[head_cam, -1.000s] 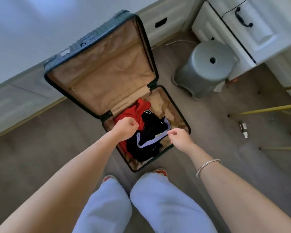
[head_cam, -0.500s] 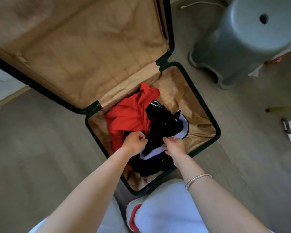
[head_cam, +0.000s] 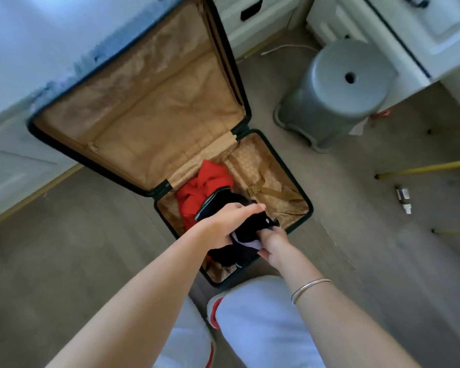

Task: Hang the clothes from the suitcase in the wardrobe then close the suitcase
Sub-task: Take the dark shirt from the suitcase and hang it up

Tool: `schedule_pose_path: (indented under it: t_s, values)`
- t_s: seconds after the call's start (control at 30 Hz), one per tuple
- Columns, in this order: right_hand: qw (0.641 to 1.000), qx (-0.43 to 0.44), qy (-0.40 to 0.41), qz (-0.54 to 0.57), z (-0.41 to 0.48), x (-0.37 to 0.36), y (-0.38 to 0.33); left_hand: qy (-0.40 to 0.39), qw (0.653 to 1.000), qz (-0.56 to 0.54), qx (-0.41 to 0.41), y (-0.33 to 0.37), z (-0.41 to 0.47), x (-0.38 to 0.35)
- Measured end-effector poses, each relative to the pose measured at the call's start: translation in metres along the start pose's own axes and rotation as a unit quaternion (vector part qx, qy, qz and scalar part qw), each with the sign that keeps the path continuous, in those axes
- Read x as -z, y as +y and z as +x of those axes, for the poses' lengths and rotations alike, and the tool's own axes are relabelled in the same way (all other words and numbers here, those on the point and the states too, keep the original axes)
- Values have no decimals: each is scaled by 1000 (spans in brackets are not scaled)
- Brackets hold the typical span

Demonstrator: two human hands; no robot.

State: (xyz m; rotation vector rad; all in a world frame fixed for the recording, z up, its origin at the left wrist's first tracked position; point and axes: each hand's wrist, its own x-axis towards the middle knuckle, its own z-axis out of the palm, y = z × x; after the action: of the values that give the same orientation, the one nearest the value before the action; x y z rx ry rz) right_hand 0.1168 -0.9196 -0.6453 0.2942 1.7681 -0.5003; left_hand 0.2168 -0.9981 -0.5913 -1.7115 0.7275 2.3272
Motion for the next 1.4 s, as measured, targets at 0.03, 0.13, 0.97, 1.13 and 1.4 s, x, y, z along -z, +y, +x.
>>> schedule_pose_path:
  t_s: [0.03,0.13,0.97,1.13,1.4]
  values:
    - [1000,10,-4,-6,-23,4,-8,6,999,36,-7,9,-21,-6]
    - [999,38,-20,-22,-74,13,-24,34,993,113,-30,33,-69,-15]
    - [850,397,324,121,-574,200,-54,24,735,619,-275,169,-453,-187]
    - [819,436,351,128,-659,274,-11,-25,562,694,-448,161,-528,-278]
    - [759,477,406,176,-746,395,136,-230,477,698,-482,41,-620,-430]
